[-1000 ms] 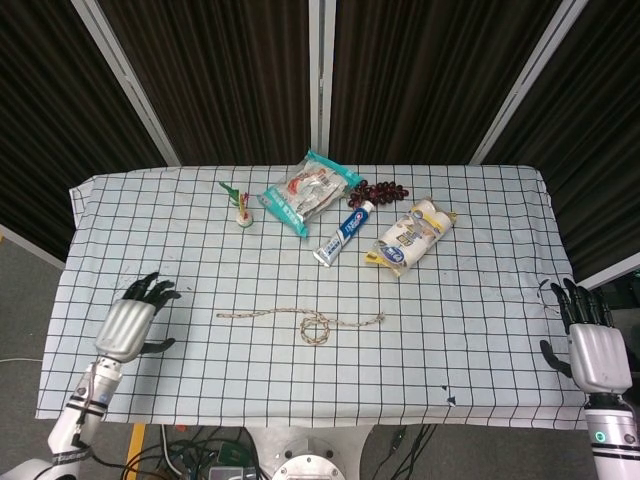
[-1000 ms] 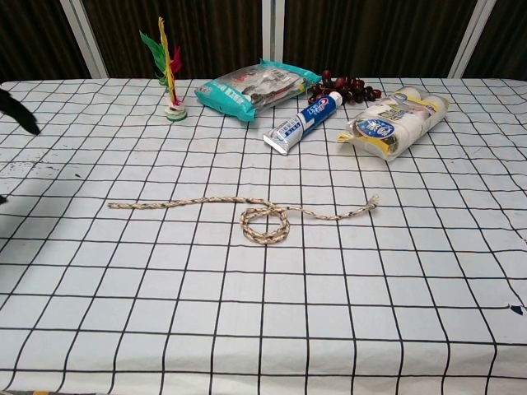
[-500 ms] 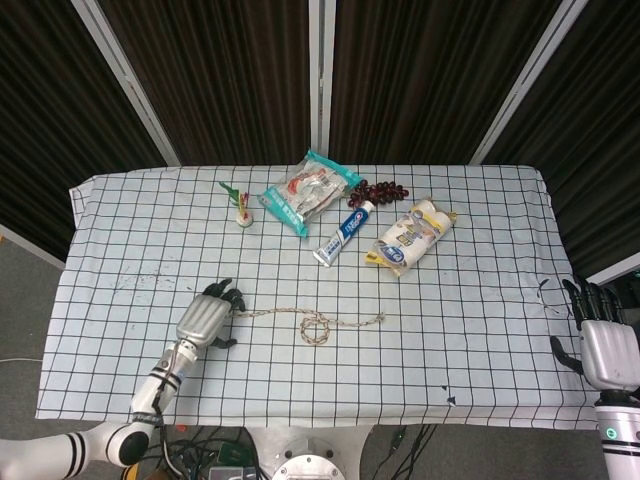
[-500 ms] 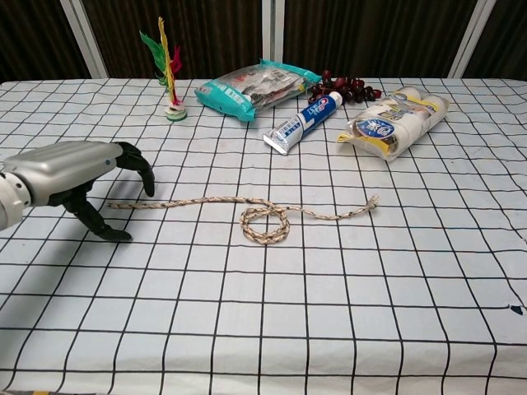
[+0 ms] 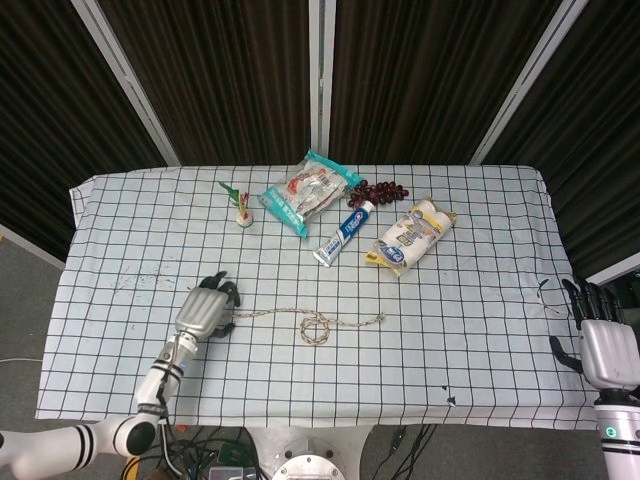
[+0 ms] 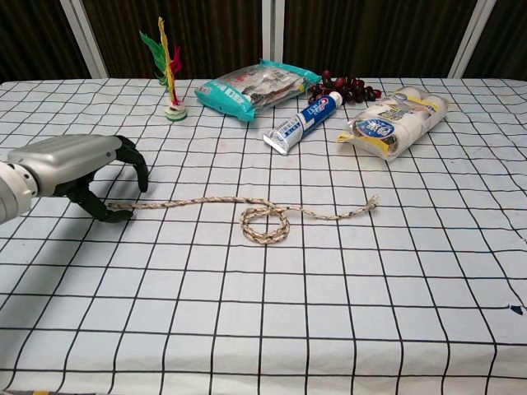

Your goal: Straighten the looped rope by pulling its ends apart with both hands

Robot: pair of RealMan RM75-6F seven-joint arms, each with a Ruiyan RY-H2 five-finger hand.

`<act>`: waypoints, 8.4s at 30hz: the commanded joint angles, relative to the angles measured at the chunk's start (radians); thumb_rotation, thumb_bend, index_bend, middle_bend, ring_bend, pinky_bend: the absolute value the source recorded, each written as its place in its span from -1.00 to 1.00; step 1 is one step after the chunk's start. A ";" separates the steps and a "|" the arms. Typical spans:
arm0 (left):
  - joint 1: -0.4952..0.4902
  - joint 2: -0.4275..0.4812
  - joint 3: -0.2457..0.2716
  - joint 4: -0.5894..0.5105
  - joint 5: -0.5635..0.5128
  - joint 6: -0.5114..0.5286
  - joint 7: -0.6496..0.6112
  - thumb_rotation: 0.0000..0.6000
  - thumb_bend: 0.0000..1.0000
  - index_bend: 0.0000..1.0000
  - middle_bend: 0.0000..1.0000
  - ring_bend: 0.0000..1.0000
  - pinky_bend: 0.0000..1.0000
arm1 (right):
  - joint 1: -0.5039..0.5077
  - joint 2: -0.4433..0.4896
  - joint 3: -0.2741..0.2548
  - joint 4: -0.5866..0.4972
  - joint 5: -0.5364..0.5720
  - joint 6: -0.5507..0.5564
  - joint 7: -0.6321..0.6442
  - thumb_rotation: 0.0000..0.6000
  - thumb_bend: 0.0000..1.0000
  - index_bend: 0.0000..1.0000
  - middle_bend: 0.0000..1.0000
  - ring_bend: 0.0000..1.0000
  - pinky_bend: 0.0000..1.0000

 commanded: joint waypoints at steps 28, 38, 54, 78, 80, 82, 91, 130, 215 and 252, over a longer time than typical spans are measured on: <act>-0.017 -0.039 0.039 0.054 -0.035 0.049 0.053 1.00 -0.33 0.08 -0.42 -0.88 -0.65 | 0.000 -0.011 0.001 0.011 0.012 -0.009 -0.005 1.00 -0.51 -1.00 -1.00 -1.00 -1.00; -0.024 -0.046 0.047 0.068 -0.039 0.046 0.064 1.00 -0.35 0.02 -0.42 -0.88 -0.65 | 0.000 -0.012 0.002 0.011 0.014 -0.010 -0.006 1.00 -0.50 -1.00 -1.00 -1.00 -1.00; -0.027 -0.061 0.047 0.079 -0.038 0.073 0.087 1.00 -0.19 0.23 -0.38 -0.85 -0.65 | -0.001 -0.012 0.004 0.013 0.014 -0.008 -0.003 1.00 -0.50 -1.00 -1.00 -1.00 -1.00; -0.013 -0.030 0.049 0.035 0.009 0.114 0.064 1.00 -0.17 0.26 -0.33 -0.83 -0.65 | 0.192 -0.127 -0.018 -0.052 -0.052 -0.264 -0.215 1.00 -0.48 -1.00 -0.96 -1.00 -1.00; -0.013 -0.030 0.049 0.037 0.010 0.114 0.063 1.00 -0.16 0.26 -0.33 -0.83 -0.65 | 0.229 -0.163 -0.006 -0.043 -0.040 -0.306 -0.239 1.00 -0.48 -1.00 -0.95 -1.00 -1.00; -0.013 -0.029 0.047 0.037 0.008 0.114 0.064 1.00 -0.16 0.26 -0.34 -0.83 -0.65 | 0.269 -0.201 0.006 -0.033 -0.024 -0.350 -0.262 1.00 -0.47 -0.98 -0.94 -1.00 -1.00; -0.011 -0.032 0.042 0.045 0.004 0.114 0.057 1.00 -0.16 0.27 -0.34 -0.83 -0.65 | 0.397 -0.333 0.049 0.032 0.028 -0.456 -0.307 1.00 -0.43 -0.77 -0.90 -1.00 -1.00; -0.007 -0.019 0.034 0.055 0.006 0.109 0.032 1.00 -0.16 0.28 -0.34 -0.83 -0.65 | 0.530 -0.570 0.026 0.244 0.096 -0.490 -0.260 1.00 -0.40 -0.12 -0.84 -1.00 -1.00; -0.006 -0.014 0.034 0.055 0.003 0.102 0.028 1.00 -0.16 0.29 -0.34 -0.83 -0.65 | 0.560 -0.574 0.008 0.263 0.154 -0.506 -0.246 1.00 -0.48 0.02 -0.77 -1.00 -1.00; -0.001 -0.011 0.035 0.054 0.002 0.101 0.016 1.00 -0.16 0.29 -0.34 -0.83 -0.65 | 0.555 -0.598 0.009 0.296 0.123 -0.476 -0.202 1.00 -0.40 0.14 -0.69 -1.00 -1.00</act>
